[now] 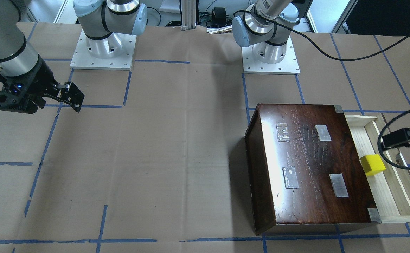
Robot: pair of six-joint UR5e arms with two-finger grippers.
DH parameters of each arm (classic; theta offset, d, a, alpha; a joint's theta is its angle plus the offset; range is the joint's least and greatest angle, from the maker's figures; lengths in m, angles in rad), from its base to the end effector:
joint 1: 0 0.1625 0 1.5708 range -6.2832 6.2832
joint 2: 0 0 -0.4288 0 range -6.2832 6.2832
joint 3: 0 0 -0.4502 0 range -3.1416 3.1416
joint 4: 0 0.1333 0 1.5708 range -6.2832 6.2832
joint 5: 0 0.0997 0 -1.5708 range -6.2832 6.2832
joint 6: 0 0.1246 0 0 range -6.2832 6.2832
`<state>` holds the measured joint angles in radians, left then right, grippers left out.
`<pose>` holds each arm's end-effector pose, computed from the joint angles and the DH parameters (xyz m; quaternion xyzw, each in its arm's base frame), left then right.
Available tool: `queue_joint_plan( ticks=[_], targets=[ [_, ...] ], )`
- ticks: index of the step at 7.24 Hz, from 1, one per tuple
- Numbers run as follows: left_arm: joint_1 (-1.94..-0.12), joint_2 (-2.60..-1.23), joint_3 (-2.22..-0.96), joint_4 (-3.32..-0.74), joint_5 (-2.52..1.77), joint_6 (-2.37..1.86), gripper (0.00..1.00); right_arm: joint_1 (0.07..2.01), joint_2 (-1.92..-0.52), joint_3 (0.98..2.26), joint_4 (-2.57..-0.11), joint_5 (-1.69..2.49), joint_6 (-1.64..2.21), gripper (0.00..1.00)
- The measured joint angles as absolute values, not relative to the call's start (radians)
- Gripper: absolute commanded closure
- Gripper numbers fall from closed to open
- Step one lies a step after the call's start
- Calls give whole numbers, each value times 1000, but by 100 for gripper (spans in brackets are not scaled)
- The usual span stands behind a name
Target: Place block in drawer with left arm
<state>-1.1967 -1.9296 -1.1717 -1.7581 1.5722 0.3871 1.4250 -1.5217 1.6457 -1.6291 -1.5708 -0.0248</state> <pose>0.1249 -0.6823 0.4443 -0.0065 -0.9973 -0.0684 0.0266 0.0507 -0.5725 0.4042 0.0604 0.9976 0.0327 0.0028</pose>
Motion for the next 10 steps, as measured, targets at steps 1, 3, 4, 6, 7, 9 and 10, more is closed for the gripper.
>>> queue_joint_plan(
  ticks=[1,3,4,6,7,9,10],
  targets=[
    [-1248,-1881,-1216,-1775,1535,357,1,1425,-1522,1646,-1629,-1571,-25,0],
    [-1372,-1816,-1288,-1778,1511,225,1,1425,-1522,1646,-1629,-1571,-25,0],
    [-1426,-1790,-1315,-1779,1509,150,1,1425,-1522,1646,-1629,-1571,-25,0],
    [-1473,-1741,-1367,-1780,1508,55,1,1425,-1522,1646,-1629,-1571,-25,0],
    [-1481,-1716,-1399,-1779,1508,32,1,1425,-1522,1646,-1629,-1571,-24,0],
    [-1489,-1667,-1469,-1730,1531,24,1,1425,-1522,1646,-1629,-1571,-25,0],
    [-1493,-1654,-1489,-1705,1585,25,1,1425,-1522,1646,-1629,-1571,-25,0]
  ],
)
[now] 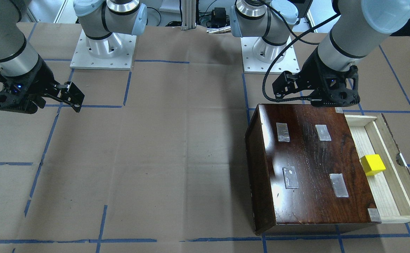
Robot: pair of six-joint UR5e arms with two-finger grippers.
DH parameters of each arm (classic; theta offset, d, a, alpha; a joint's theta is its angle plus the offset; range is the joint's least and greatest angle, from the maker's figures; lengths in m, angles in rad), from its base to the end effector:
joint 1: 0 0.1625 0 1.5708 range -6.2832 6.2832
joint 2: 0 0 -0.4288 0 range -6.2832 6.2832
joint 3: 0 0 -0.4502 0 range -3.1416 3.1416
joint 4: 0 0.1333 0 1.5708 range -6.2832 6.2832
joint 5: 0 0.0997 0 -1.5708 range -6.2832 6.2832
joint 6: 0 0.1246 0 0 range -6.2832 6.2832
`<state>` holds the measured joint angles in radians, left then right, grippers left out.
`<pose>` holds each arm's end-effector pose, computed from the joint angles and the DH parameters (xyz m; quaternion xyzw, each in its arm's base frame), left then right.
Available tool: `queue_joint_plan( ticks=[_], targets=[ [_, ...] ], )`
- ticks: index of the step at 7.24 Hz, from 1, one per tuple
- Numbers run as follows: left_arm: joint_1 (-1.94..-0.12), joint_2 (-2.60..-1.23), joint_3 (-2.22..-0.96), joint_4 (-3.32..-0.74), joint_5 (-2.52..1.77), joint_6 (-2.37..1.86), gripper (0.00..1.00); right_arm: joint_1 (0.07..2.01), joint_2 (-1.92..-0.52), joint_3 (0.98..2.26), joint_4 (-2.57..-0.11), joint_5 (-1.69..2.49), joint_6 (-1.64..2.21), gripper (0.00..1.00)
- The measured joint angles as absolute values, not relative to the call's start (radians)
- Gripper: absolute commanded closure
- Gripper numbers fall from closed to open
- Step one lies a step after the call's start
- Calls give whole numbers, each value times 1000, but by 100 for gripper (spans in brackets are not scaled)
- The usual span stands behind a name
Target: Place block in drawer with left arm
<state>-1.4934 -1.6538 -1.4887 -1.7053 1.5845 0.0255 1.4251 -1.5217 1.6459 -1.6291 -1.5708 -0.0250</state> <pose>-0.0873 -0.5762 0.4525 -0.0254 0.9974 0.0679 0.0033 0.0507 -0.5725 0.4041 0.0603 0.9976 0.0328 0.0028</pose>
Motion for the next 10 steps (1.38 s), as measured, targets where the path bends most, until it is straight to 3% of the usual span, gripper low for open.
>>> queue_joint_plan(
  ticks=[10],
  targets=[
    [-1567,-1647,-1576,-1528,1604,13,1,1425,-1521,1645,-1629,-1571,-26,0]
  ],
)
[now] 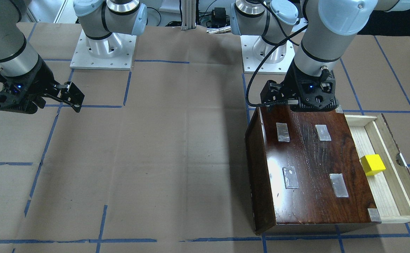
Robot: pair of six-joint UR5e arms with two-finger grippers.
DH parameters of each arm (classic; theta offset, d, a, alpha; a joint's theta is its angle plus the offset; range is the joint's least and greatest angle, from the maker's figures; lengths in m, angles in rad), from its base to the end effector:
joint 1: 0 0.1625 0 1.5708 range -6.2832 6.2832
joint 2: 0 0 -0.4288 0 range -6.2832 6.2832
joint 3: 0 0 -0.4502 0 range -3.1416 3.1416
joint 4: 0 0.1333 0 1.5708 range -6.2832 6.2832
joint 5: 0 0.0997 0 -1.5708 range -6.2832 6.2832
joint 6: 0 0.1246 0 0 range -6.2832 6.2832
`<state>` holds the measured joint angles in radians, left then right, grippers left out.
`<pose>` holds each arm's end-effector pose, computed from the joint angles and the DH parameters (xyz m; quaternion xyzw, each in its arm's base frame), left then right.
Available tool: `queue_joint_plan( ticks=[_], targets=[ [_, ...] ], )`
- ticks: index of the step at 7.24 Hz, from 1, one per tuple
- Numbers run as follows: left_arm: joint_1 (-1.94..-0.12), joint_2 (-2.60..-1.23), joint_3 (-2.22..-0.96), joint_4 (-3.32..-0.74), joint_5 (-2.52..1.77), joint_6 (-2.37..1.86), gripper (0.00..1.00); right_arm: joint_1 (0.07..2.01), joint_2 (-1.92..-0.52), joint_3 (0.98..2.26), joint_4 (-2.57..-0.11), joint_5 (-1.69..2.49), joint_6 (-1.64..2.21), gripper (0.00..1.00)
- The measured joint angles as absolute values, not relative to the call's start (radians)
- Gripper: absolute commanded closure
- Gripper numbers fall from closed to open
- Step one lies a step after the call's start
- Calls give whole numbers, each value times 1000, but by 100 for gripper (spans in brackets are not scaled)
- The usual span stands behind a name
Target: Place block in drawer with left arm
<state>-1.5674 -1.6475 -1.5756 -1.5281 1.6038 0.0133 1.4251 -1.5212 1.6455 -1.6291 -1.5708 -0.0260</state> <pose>-0.1272 -0.5768 0.4251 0.0053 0.9997 0.0195 0.0163 0.0507 -0.5727 0.4041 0.0598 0.9977 0.0329 0.0028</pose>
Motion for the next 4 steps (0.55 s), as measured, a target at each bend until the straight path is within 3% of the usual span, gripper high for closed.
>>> queue_joint_plan(
  ticks=[4],
  targets=[
    [-1562,-1632,-1578,-1531,1592,24,1,1425,-1522,1645,-1629,-1571,-26,0]
  ],
)
